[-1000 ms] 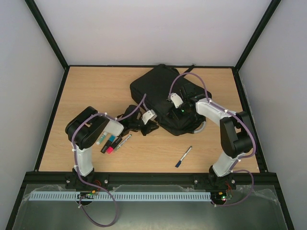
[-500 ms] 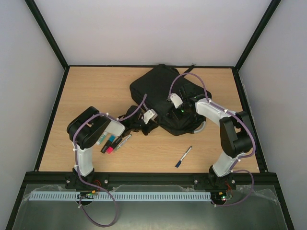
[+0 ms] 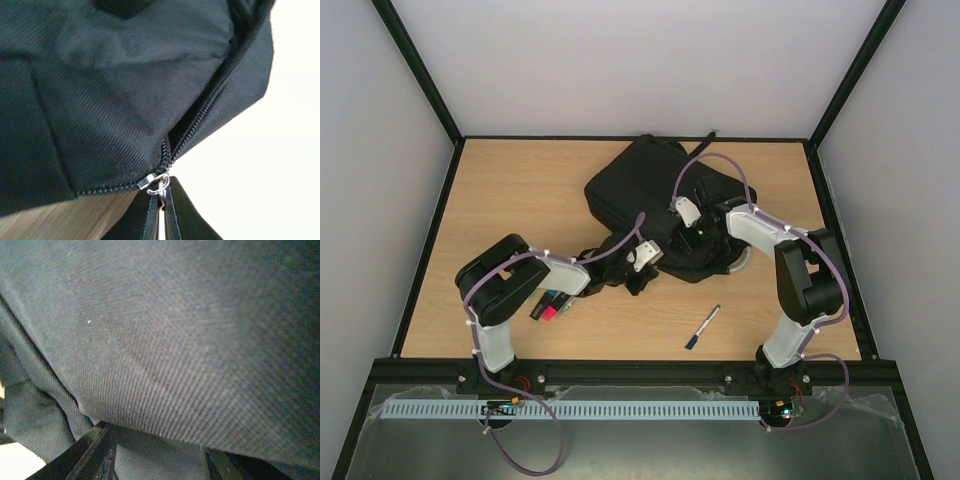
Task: Pack the student bag
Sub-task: Adjust the student bag at the center of the board.
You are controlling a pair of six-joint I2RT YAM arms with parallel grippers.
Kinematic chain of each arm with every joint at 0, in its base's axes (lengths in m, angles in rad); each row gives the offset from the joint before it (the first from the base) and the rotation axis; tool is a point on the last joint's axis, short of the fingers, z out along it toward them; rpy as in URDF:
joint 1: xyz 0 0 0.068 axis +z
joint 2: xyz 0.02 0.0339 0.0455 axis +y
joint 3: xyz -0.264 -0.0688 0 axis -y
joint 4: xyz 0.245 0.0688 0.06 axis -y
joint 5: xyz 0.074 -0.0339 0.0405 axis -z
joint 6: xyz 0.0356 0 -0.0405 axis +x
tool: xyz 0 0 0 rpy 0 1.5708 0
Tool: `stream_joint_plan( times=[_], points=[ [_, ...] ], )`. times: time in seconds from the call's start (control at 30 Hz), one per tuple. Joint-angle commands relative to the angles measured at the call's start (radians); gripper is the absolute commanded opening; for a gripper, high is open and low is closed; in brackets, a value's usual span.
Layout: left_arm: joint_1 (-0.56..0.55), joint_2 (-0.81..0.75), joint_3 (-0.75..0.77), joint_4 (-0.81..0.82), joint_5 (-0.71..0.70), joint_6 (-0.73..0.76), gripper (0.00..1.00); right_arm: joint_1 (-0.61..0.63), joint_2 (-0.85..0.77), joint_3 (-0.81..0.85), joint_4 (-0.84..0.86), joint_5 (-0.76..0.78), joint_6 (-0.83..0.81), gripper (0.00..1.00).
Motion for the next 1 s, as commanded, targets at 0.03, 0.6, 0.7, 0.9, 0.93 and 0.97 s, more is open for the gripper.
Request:
stream_joint_plan(
  times=[0.03,0.6,0.7,0.9,0.93,0.97],
  points=[
    [-0.117,0.023,0.083,-0.049,0.022,0.008,0.02,0.002,0.043,0.002,-0.052,-0.024,0.02,0.46],
    [-0.189,-0.108,0.052,-0.225,-0.165,-0.021,0.02,0.0,-0.134,0.127,-0.18,-0.143,0.033,0.47],
    [-0.183,-0.173,-0.012,-0.258,-0.211,-0.053,0.02,0.007,-0.087,0.189,-0.202,-0.185,0.039,0.48],
    [-0.144,-0.246,-0.092,-0.324,-0.33,-0.166,0.02,0.069,0.094,0.371,-0.232,-0.27,0.059,0.46],
    [-0.136,-0.263,-0.109,-0.323,-0.348,-0.184,0.02,0.091,0.127,0.402,-0.244,-0.28,0.051,0.46],
    [-0.128,-0.278,-0.125,-0.327,-0.362,-0.196,0.02,0.117,0.162,0.433,-0.261,-0.285,0.042,0.46]
  ],
)
